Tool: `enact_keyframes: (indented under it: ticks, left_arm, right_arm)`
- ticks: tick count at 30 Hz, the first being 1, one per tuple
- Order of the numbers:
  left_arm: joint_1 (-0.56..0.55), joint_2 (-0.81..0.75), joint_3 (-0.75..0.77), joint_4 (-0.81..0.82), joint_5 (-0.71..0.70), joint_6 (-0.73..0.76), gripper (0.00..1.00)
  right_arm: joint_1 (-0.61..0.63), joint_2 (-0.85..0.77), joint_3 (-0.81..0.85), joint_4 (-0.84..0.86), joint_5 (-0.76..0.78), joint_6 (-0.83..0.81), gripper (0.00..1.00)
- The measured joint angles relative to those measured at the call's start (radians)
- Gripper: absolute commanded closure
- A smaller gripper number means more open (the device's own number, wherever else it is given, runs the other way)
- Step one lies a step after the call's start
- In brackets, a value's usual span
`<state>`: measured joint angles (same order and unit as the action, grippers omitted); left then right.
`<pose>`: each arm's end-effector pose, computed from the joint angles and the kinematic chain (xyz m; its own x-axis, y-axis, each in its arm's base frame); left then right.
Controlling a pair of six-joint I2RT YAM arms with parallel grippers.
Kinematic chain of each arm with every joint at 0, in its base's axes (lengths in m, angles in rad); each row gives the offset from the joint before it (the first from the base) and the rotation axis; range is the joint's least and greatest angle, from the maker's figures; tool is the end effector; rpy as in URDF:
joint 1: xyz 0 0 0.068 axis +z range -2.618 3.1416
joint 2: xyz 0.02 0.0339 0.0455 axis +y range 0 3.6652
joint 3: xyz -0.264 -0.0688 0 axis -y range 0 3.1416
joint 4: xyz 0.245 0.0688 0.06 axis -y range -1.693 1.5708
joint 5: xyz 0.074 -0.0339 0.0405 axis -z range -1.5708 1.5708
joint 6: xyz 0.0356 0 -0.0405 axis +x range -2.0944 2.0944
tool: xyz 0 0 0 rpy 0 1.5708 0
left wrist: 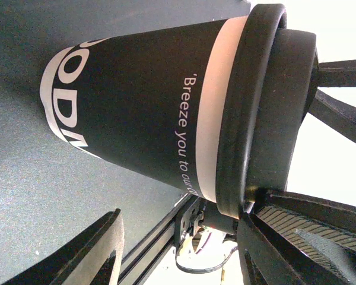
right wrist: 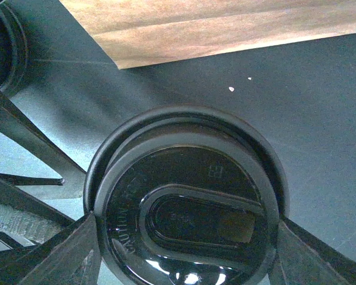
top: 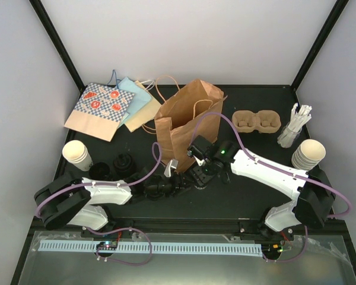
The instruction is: Pack the takeout coffee
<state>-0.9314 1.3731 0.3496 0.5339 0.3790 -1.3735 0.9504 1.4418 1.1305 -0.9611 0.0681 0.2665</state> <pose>0.1335 -0.2015 0.1440 -0.9771 -0.2127 -0.0024 -0.0908 0.4274 -0.8995 0.1588 0.2181 0.2527 -0.7468 -0.5932 -0.3007 -0.6255 0.7800 0.0147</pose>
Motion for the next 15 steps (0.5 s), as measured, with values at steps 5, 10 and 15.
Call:
enact_keyframes:
  ticks: [5, 10, 15]
  left_arm:
    - [0.000, 0.008, 0.000, 0.013, 0.000, -0.003, 0.47]
    - [-0.002, -0.014, 0.000, 0.006, -0.007, 0.016, 0.43]
    - [-0.007, -0.095, 0.024, -0.147, -0.060, 0.088, 0.35]
  right_arm:
    - [0.000, -0.002, -0.004, 0.003, 0.005, 0.002, 0.30]
    - [0.006, -0.001, -0.003, 0.004, 0.014, 0.008, 0.30]
    - [0.022, 0.013, 0.018, -0.008, 0.040, 0.029, 0.29]
